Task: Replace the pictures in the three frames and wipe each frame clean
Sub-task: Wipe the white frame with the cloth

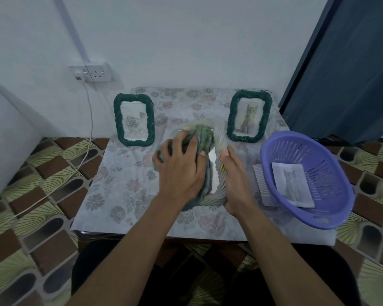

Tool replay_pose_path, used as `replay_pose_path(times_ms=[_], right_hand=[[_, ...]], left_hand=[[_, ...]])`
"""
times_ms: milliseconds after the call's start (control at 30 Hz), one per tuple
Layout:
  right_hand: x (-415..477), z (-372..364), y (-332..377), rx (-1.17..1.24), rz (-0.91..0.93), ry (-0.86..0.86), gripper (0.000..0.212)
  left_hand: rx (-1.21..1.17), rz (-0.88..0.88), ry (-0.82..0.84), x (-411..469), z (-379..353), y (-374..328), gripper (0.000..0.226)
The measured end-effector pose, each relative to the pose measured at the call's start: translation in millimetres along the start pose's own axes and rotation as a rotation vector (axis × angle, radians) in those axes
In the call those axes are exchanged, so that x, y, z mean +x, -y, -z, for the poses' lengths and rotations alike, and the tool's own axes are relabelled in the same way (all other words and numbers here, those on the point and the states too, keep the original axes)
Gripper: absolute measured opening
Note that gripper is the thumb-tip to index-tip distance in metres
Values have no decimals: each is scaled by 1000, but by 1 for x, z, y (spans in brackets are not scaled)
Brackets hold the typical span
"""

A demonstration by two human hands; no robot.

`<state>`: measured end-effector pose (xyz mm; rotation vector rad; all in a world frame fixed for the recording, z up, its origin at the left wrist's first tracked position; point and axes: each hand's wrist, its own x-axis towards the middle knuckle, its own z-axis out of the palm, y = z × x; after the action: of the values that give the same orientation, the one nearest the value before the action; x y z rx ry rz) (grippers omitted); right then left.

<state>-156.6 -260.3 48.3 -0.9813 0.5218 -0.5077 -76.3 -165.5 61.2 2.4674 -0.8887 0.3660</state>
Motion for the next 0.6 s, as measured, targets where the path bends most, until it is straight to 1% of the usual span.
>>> replay_pose_path(times_ms=[100, 200, 300, 400, 433, 500, 600], right_hand=[[-1, 0, 2, -20, -1, -28, 49], [0, 4, 4, -1, 3, -46, 46], [-1, 5, 6, -4, 0, -62, 51], [-6, 6, 7, 1, -12, -77, 49], [-7, 6, 9, -11, -3, -71, 49], [-9, 4, 9, -44, 25, -54, 49], [-10, 0, 14, -61, 32, -53, 59]], left_hand=[[-25, -7, -15, -5, 0, -3, 42], [3, -105, -25, -18, -1, -6, 39], [6, -205, -55, -33, -6, -7, 36], [59, -266, -95, -34, -6, -3, 33], [78, -263, -106, -30, -4, -2, 33], [110, -197, -128, -16, 1, 0, 34], [131, -78, -137, 1, 8, 2, 36]])
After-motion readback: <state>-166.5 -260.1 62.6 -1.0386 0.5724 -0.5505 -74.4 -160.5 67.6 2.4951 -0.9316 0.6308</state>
